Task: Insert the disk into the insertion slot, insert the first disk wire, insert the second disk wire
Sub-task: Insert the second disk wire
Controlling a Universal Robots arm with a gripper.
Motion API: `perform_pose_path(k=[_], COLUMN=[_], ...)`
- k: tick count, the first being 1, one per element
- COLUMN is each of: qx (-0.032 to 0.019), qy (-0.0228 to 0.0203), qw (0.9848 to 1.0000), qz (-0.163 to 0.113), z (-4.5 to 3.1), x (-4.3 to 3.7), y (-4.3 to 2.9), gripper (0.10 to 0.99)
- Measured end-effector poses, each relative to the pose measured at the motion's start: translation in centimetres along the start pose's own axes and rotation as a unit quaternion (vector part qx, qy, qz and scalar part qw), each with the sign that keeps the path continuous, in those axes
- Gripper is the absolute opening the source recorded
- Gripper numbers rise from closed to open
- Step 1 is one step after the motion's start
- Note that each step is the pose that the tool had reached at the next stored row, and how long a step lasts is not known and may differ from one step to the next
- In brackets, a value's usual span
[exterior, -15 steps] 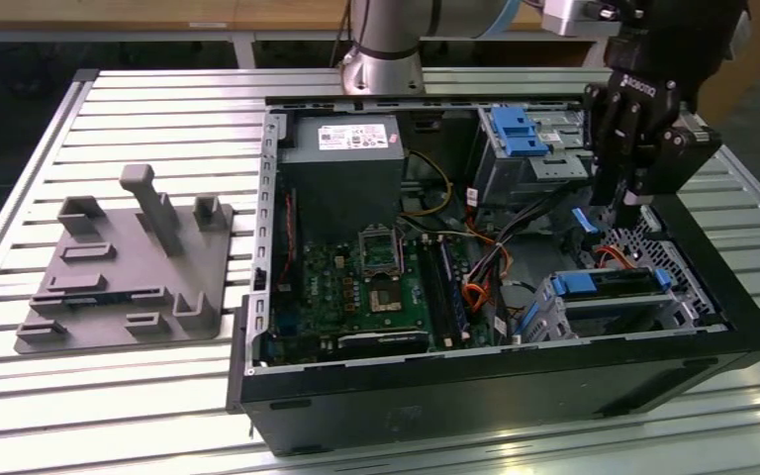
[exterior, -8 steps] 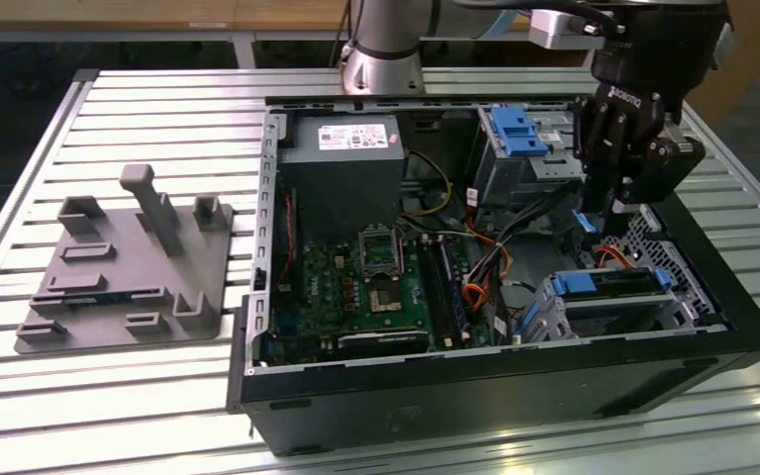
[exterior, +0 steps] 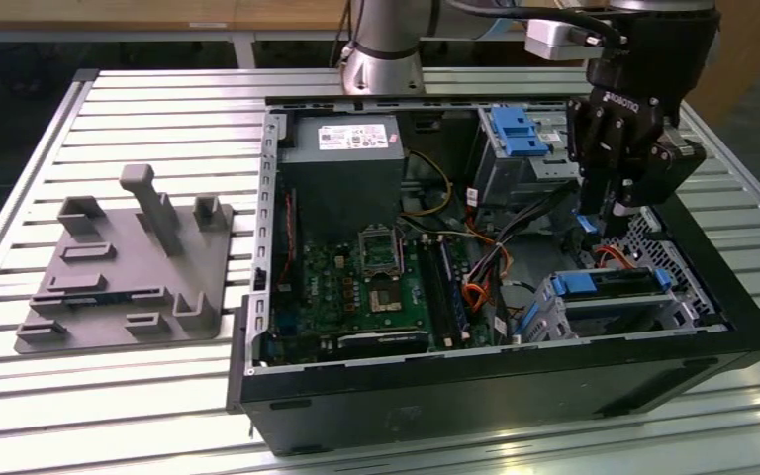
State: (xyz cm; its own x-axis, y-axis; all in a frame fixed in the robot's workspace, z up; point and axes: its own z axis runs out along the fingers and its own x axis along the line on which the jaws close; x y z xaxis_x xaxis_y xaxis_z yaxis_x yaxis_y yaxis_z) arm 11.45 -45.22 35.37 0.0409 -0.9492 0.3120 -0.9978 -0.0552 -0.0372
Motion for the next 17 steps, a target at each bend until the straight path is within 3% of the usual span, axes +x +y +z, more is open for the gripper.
perform_pose_path(k=[4, 9, 11, 12, 17], qx=[0.0057, 0.0061, 0.0072, 0.0075, 0.0075], qy=[-0.0057, -0.0085, -0.0181, -0.0208, -0.0221], qw=[1.0, 0.9999, 0.9998, 0.9998, 0.9997], qz=[0.002, 0.002, 0.002, 0.002, 0.002], z=[0.06, 0.39, 0.5, 0.54, 0.59], x=[-0.04, 0.36, 0.53, 0.64, 0.8], y=[0.64, 0.72, 0.73, 0.73, 0.74], gripper=[0.431, 0.431, 0.431, 0.431, 0.431])
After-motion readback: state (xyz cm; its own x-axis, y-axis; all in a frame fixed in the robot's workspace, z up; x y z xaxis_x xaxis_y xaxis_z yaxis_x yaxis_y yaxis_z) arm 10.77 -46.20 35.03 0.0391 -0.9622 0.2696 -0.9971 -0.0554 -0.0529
